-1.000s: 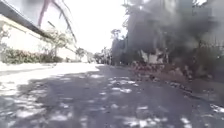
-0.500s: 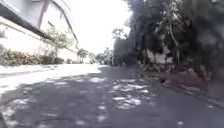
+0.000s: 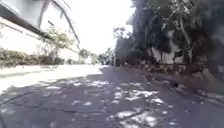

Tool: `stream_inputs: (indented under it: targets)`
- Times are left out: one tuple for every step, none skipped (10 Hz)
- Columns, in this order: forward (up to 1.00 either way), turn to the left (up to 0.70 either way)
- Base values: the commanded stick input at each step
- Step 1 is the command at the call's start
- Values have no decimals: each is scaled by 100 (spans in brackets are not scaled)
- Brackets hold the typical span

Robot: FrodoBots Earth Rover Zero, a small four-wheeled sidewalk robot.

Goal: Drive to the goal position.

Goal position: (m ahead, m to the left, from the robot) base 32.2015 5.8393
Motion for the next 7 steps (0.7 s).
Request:
stream_inputs:
  targets:
    - [100,0]
    - [100,0]
    - [100,0]
    - [100,0]
    - [100,0]
    - [100,0]
    - [100,0]
